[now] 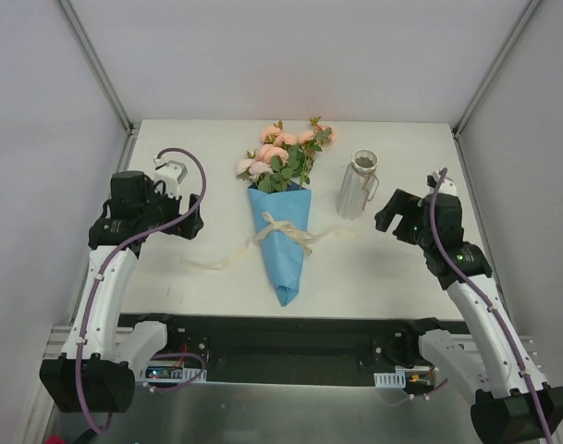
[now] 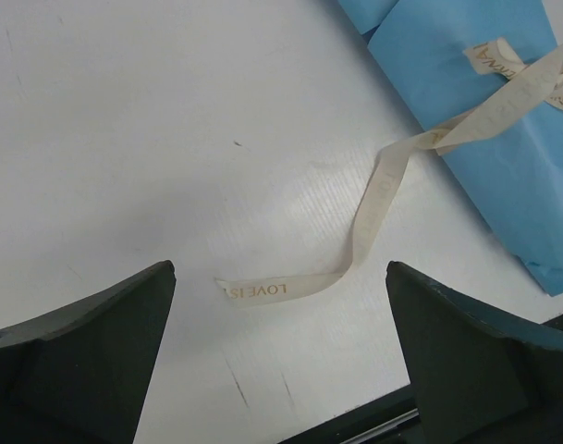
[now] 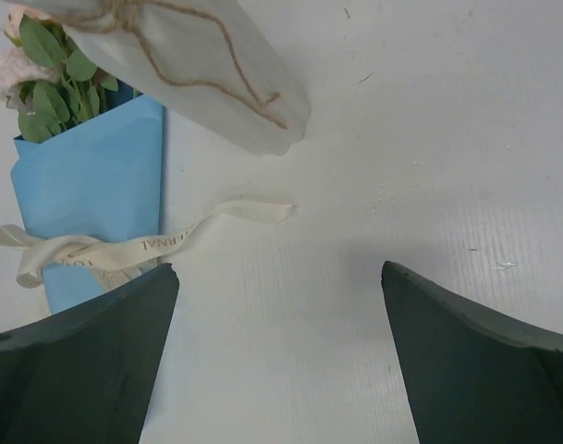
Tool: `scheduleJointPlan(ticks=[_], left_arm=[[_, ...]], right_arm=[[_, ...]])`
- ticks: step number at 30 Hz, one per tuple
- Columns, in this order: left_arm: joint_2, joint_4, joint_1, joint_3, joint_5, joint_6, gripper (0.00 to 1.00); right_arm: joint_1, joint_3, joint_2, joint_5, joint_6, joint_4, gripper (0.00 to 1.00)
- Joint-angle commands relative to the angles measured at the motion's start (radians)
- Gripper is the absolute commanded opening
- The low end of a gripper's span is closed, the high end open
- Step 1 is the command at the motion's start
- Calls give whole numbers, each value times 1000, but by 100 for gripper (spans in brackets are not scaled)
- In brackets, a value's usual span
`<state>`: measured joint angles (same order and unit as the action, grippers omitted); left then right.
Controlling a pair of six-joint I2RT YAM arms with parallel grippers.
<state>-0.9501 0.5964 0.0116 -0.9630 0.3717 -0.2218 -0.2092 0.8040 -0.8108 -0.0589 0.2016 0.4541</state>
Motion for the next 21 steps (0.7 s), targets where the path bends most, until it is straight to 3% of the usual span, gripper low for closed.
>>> scheduleJointPlan(ticks=[1,9,21], left_arm=[[-15,19,-9,-42,68,6,99],[-96,14,-261,-48,-40,-25,99],[-295,-116,-416,30,-86,-109,99]], right_arm=[[-84,20,9,-74,-47,3,96],[-248,50,-180,-180,1,23,96],[-375,158,-501,-415,311,43,97]])
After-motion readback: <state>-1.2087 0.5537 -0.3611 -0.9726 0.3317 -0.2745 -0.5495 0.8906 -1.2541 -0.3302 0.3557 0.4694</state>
